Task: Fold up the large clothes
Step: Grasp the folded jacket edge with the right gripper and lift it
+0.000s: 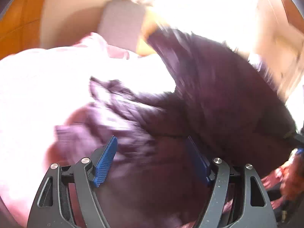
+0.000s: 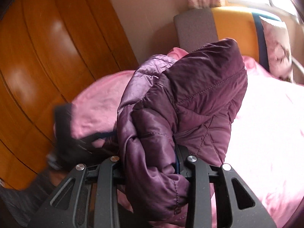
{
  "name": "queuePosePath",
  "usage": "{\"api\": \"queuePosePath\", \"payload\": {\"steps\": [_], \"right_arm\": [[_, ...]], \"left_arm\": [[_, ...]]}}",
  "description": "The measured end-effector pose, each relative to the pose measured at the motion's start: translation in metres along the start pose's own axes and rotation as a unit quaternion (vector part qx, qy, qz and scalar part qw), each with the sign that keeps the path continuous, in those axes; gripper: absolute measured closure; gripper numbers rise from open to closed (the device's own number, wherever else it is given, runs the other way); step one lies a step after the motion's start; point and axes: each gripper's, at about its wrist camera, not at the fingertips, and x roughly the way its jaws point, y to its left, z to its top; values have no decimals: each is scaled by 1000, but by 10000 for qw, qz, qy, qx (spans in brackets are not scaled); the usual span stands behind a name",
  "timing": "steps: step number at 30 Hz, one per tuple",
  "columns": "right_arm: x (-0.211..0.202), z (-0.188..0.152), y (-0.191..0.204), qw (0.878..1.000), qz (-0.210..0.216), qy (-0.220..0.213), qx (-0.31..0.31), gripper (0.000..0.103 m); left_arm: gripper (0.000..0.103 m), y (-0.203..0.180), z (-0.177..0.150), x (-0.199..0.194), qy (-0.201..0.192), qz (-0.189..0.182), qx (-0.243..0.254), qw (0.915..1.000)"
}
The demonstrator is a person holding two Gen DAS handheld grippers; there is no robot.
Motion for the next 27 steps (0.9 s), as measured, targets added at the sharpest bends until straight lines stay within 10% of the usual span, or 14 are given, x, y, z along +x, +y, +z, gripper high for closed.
{"api": "queuePosePath", "payload": {"steps": [5, 11, 18, 21, 27], "right_arm": [[50, -12, 73, 9902, -389, 445, -1269, 70], [91, -52, 128, 9652, -856, 527, -2416, 62], [98, -66, 125, 9629, -606, 167, -2624, 31], [92, -67, 122, 9644, -309, 72, -2626, 13], [28, -45, 59, 9788, 1491, 88, -1402, 2]], "left_arm": [[26, 62, 11, -67, -552, -1191, -1002, 9863], [25, 54, 28, -86, -725, -1745, -600, 9801], [23, 15, 46, -21, 325, -1775, -197, 9834], [80, 8, 48, -5, 637, -1442, 83, 9875], [86, 16, 51, 8, 899, -1244, -88, 9881]]}}
